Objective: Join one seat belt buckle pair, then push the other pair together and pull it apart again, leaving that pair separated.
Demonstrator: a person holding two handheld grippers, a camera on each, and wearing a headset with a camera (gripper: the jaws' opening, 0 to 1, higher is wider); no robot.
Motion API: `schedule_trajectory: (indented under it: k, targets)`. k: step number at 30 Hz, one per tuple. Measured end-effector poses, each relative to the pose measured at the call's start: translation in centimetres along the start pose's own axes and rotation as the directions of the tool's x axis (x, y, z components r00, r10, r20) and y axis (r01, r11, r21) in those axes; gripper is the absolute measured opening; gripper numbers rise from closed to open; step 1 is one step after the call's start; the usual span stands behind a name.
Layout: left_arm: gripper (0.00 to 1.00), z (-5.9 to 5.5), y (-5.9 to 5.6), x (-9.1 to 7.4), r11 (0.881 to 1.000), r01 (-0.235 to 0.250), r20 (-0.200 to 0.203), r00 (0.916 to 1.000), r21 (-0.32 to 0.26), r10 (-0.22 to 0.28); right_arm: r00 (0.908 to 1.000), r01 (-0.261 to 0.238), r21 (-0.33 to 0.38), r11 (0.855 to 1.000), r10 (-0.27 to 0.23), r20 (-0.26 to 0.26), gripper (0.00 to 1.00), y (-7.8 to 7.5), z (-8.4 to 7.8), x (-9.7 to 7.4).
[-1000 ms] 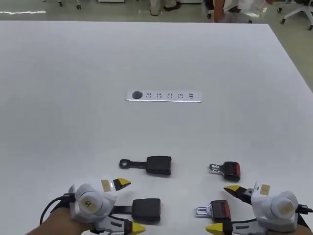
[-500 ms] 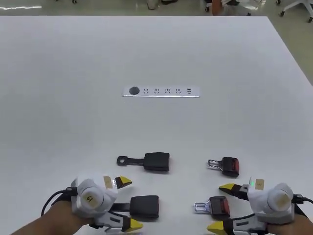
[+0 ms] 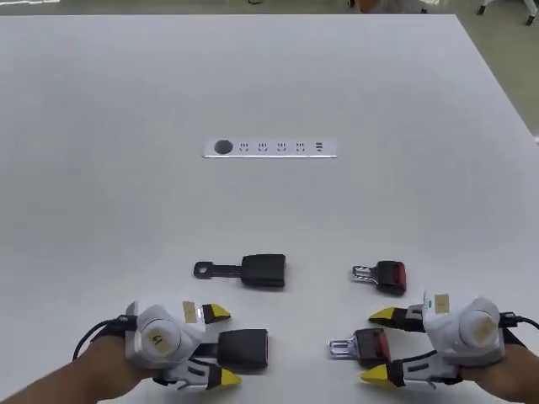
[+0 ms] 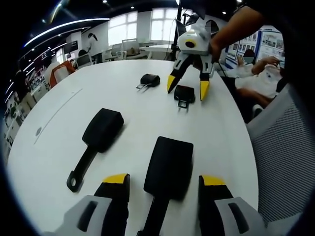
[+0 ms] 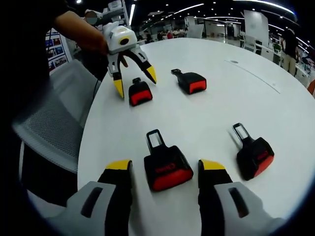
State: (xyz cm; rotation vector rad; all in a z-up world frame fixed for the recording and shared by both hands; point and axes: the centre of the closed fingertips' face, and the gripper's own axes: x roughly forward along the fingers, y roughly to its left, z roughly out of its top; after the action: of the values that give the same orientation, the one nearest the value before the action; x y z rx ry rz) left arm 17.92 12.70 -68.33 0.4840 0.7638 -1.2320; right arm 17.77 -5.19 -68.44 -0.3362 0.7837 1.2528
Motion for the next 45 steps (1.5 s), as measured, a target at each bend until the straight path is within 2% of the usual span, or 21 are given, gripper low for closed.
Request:
schedule_trajectory:
  k: [4, 7, 10, 11, 12, 13, 15, 18, 19, 23, 39, 45]
  targets:
    - [0.49, -0.81, -0.56, 0.22, 0.999, 0.026, -0.035, 0.9991, 0.046, -0.024, 0.9995, -0.024, -0.027, 0.999, 0.023, -0.021, 0.48, 0.31, -0.31, -0.33]
    - [0.48, -0.51, -0.60, 0.43, 0.999, 0.022, -0.023, 0.9995, 0.043, -0.021, 0.9993, -0.028, -0.040, 0.999, 0.026, -0.026, 0.46, 0.33, -0.33, -0.48]
    - [0.46, -0.68, -0.30, 0.48, 0.997, 0.021, -0.032, 0.9993, 0.073, -0.018, 0.9992, -0.028, -0.046, 0.999, 0.027, -0.031, 0.44, 0.22, -0.31, -0.54]
    - [0.44, -0.81, -0.05, 0.47, 0.995, 0.014, -0.040, 0.9992, 0.103, -0.010, 0.9991, -0.027, -0.049, 0.998, 0.026, -0.033, 0.44, 0.20, -0.29, -0.56]
    - [0.43, -0.69, -0.34, 0.55, 0.996, 0.023, -0.034, 0.9992, 0.084, -0.020, 0.9991, -0.026, -0.052, 0.998, 0.024, -0.035, 0.43, 0.19, -0.26, -0.56]
    - [0.43, -0.63, -0.30, 0.60, 0.995, 0.026, -0.036, 0.9991, 0.095, -0.023, 0.9991, -0.025, -0.055, 0.998, 0.023, -0.036, 0.42, 0.07, -0.32, -0.57]
    - [0.35, -0.46, -0.23, 0.66, 0.994, 0.025, -0.032, 0.9992, 0.103, -0.022, 0.9990, -0.021, -0.062, 0.998, 0.019, -0.040, 0.41, 0.00, -0.33, -0.58]
    - [0.35, -0.78, -0.15, 0.63, 0.993, 0.034, -0.044, 0.9986, 0.112, -0.029, 0.9989, -0.014, -0.082, 0.997, 0.011, -0.046, 0.39, -0.05, -0.39, -0.58]
    - [0.35, -0.85, -0.08, 0.64, 0.993, 0.035, -0.044, 0.9986, 0.110, -0.030, 0.9987, -0.015, -0.088, 0.996, 0.011, -0.051, 0.35, 0.01, -0.38, -0.62]
    - [0.35, -0.77, -0.01, 0.65, 0.994, 0.042, -0.051, 0.9980, 0.103, -0.037, 0.9985, -0.005, -0.117, 0.993, -0.001, -0.054, 0.34, -0.12, -0.63, -0.52]
    - [0.34, -0.94, -0.08, 0.65, 0.994, 0.046, -0.099, 0.9945, 0.102, -0.036, 0.9992, 0.021, -0.087, 0.996, -0.024, -0.032, 0.33, -0.13, -0.39, -0.26]
    - [0.34, -0.95, -0.09, 0.66, 0.994, 0.045, -0.110, 0.9934, 0.099, -0.034, 0.9994, 0.016, -0.093, 0.996, -0.019, -0.029, 0.33, 0.03, -0.06, 0.05]
